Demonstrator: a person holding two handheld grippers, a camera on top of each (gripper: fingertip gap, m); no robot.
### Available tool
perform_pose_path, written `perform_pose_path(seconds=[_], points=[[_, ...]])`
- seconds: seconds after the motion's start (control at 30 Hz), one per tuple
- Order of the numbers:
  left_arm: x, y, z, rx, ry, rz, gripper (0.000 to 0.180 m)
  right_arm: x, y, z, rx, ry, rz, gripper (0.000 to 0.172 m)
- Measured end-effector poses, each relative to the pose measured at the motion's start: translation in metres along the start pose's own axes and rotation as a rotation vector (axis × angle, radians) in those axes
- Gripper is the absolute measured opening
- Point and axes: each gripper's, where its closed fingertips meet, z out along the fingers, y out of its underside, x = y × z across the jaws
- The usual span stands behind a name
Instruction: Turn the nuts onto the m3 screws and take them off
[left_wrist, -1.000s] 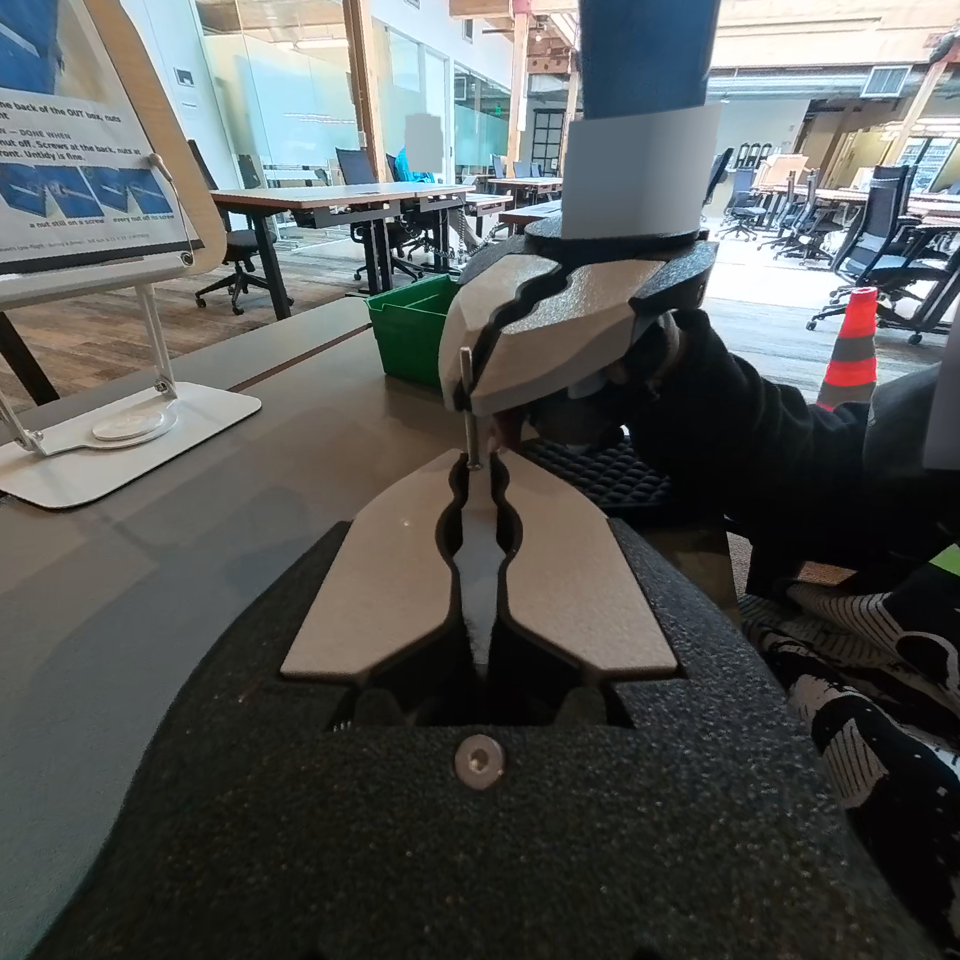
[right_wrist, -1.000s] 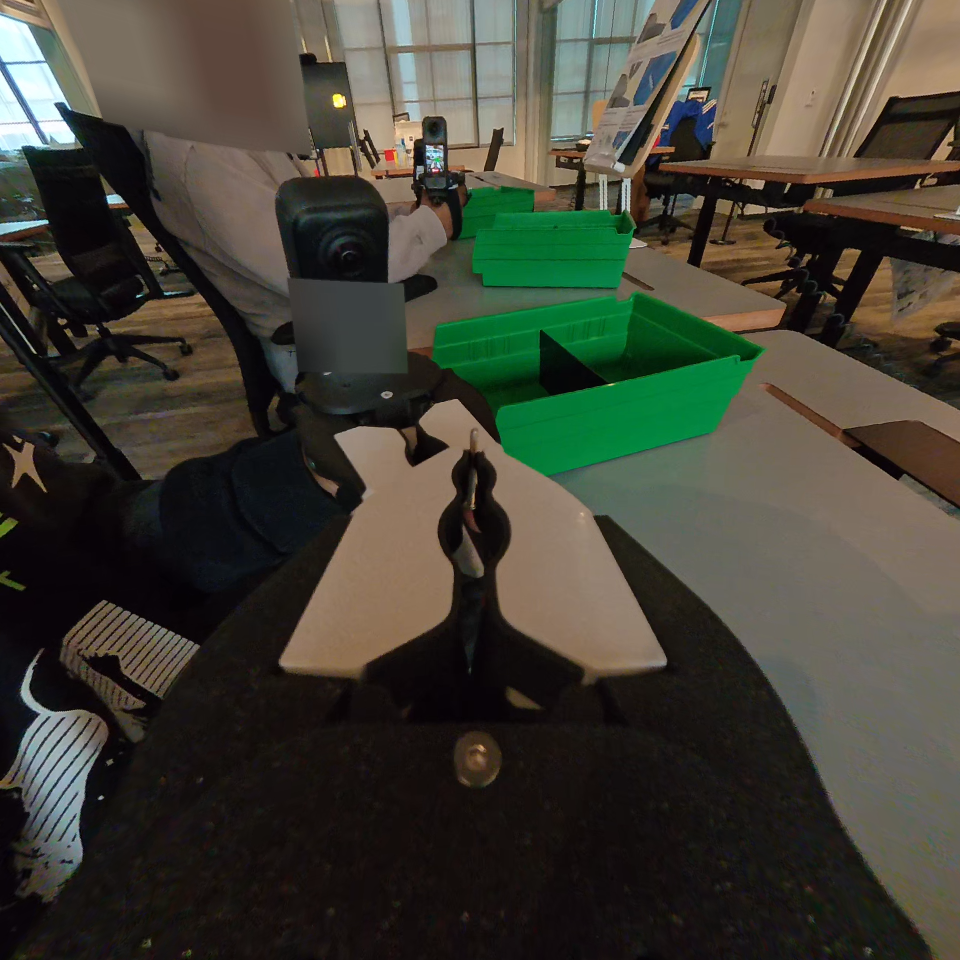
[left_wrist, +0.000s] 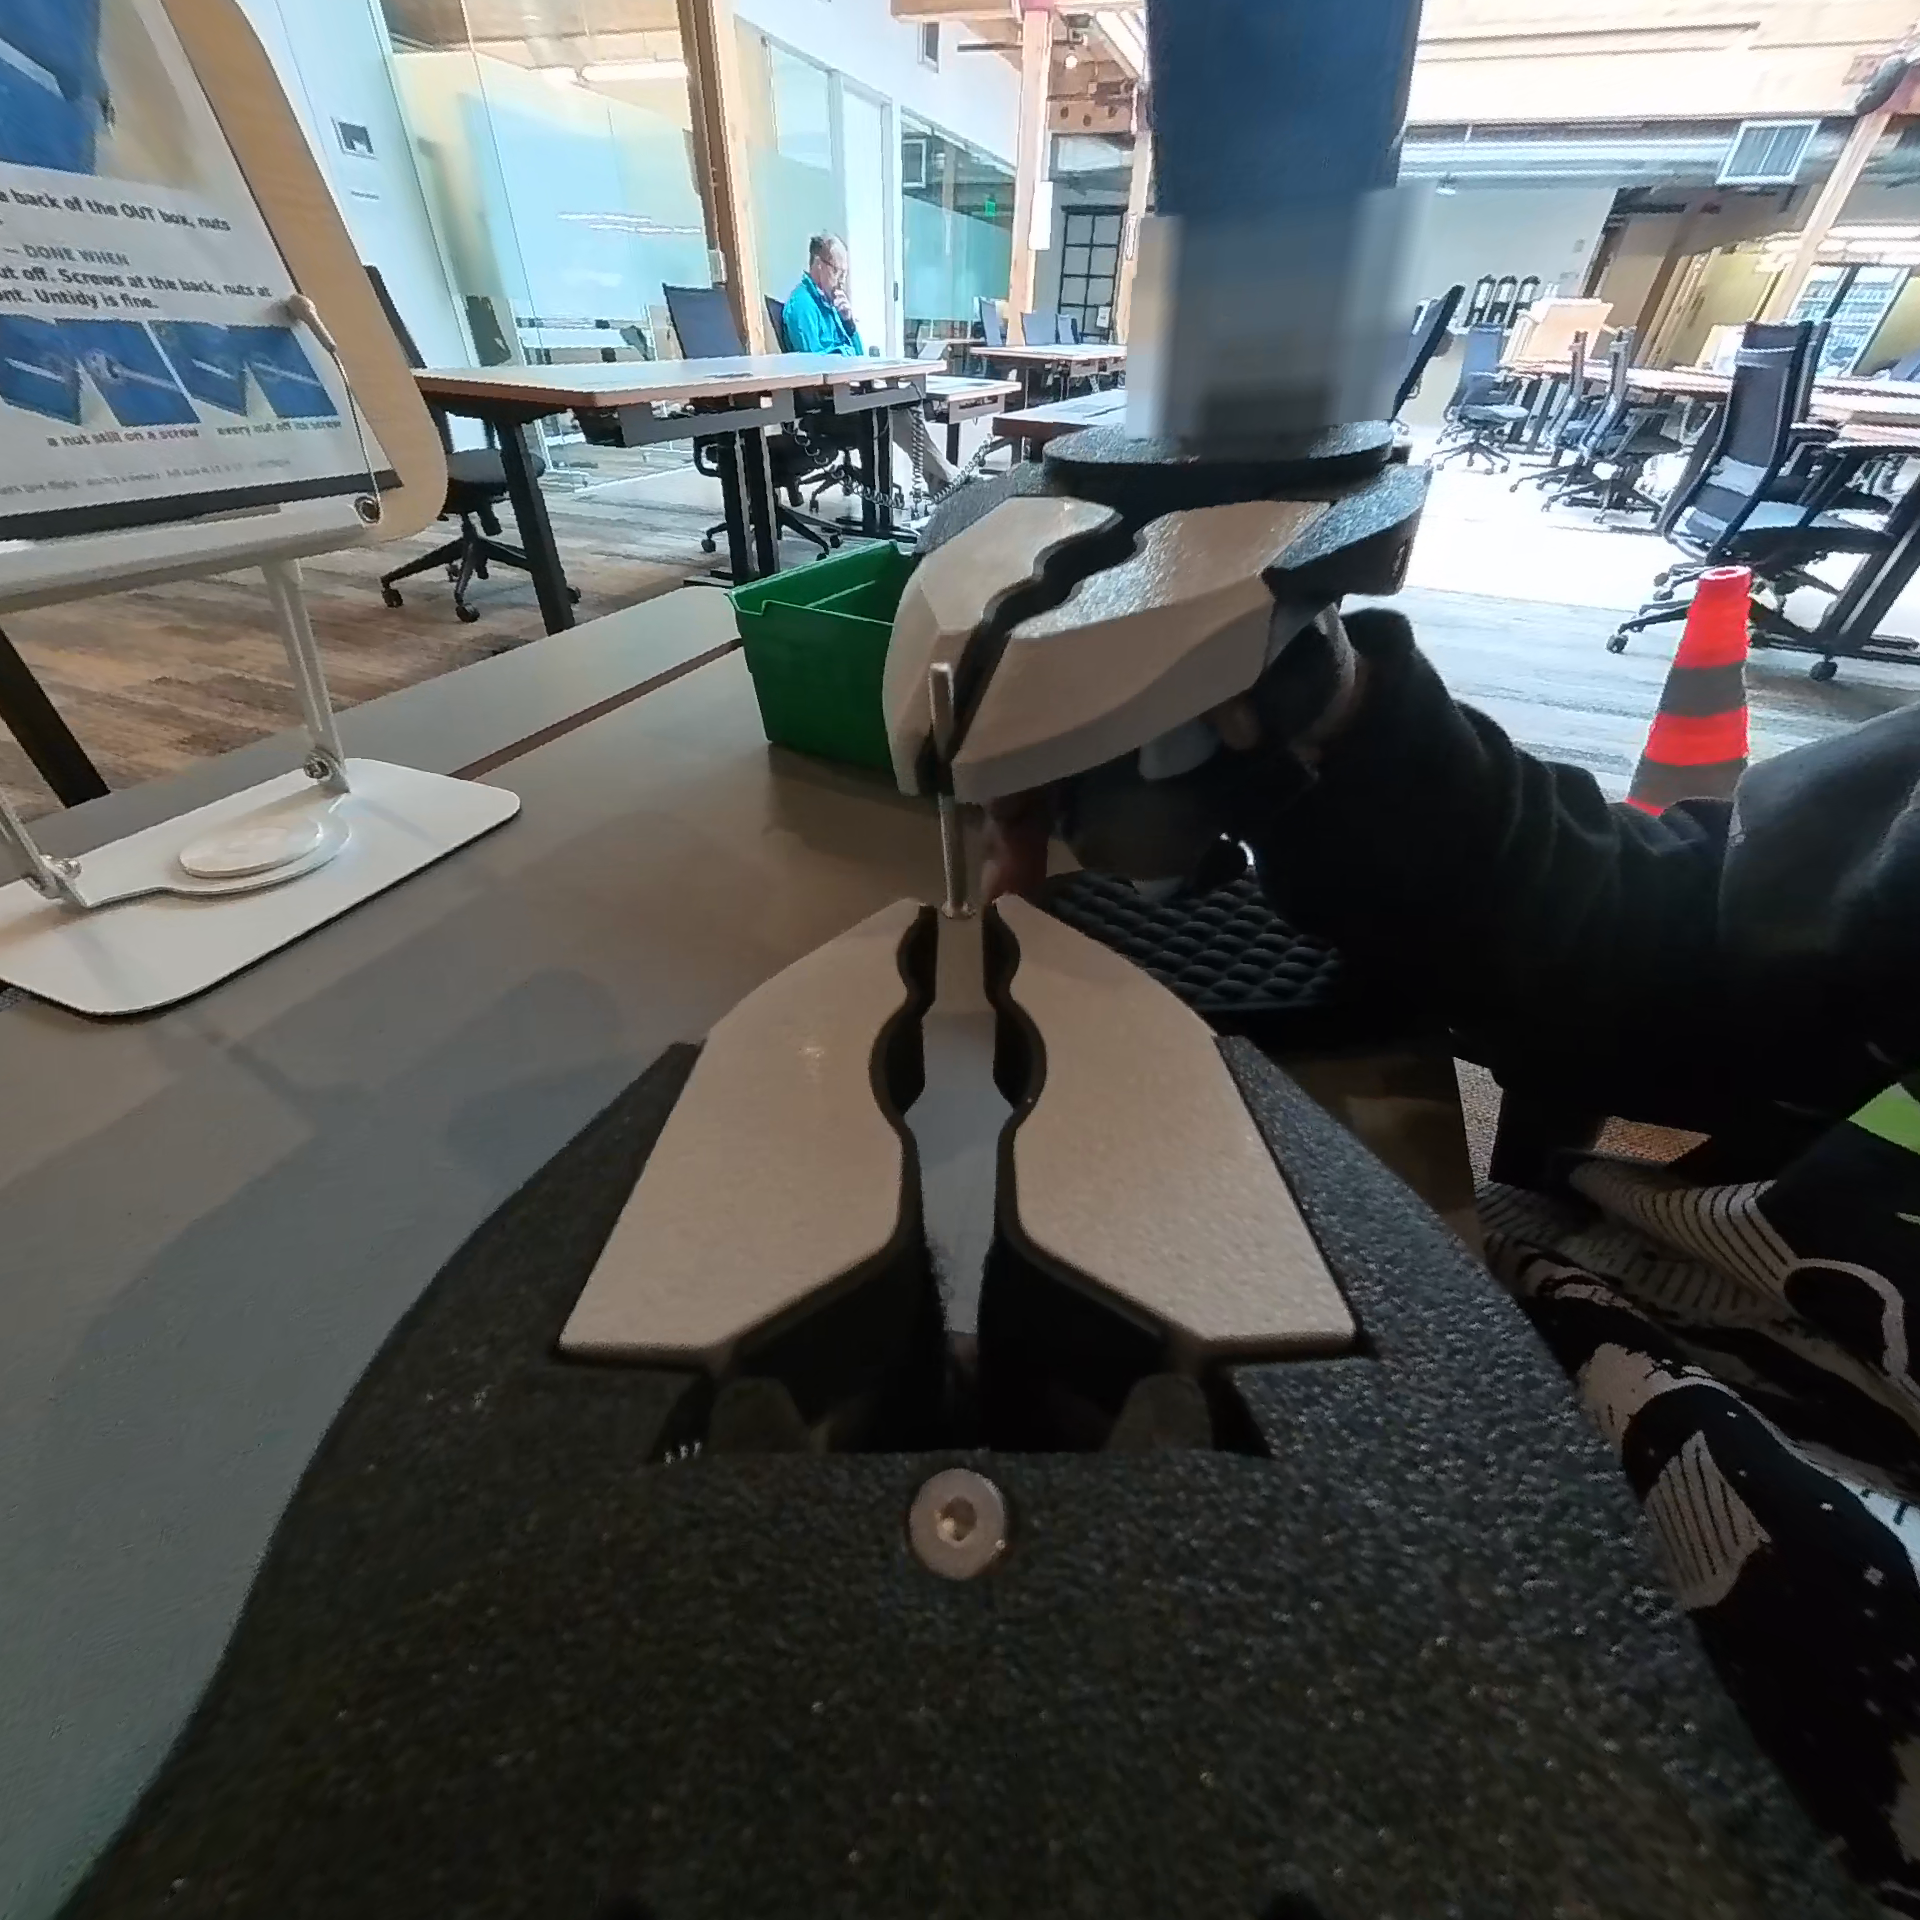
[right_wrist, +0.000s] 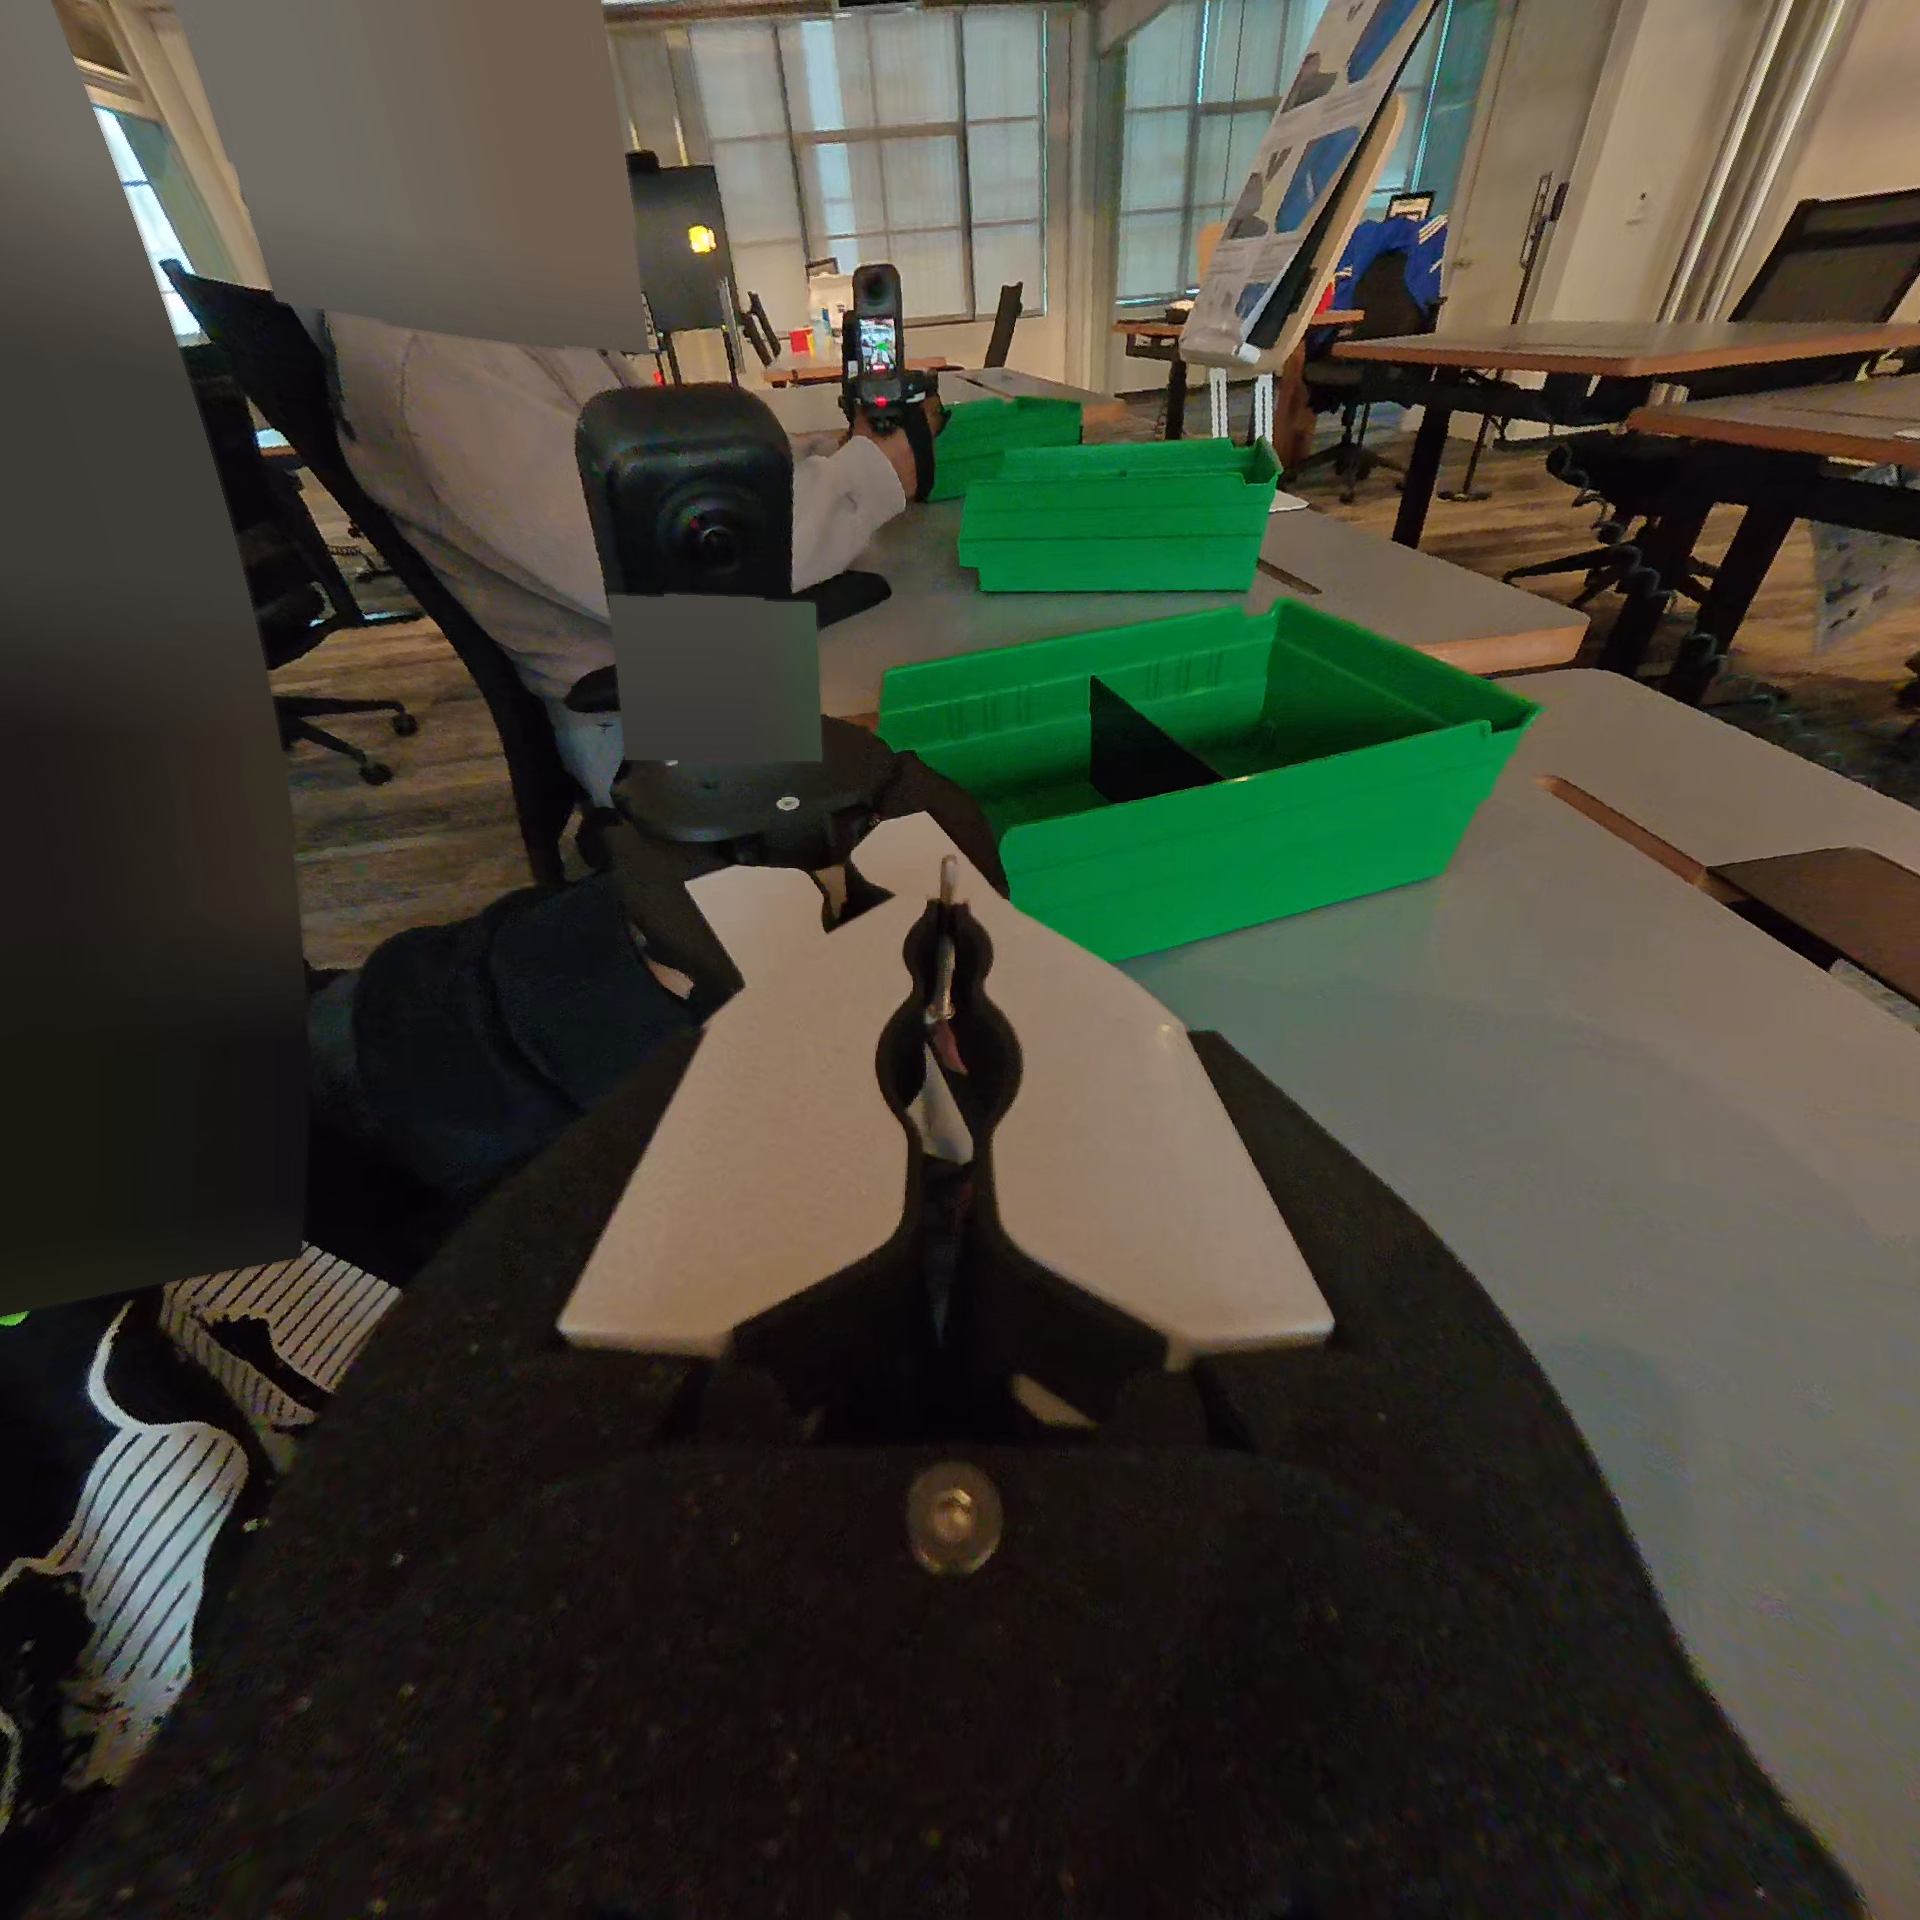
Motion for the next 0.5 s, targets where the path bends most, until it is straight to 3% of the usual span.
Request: perform_pose_path(seconds=[0.5], points=[[0.0011,-0.0027,0.0023,0.041,0.015,0.003,0.001,-0.0013,0.0009,-0.0007,0.002,-0.008,-0.005,0.001]])
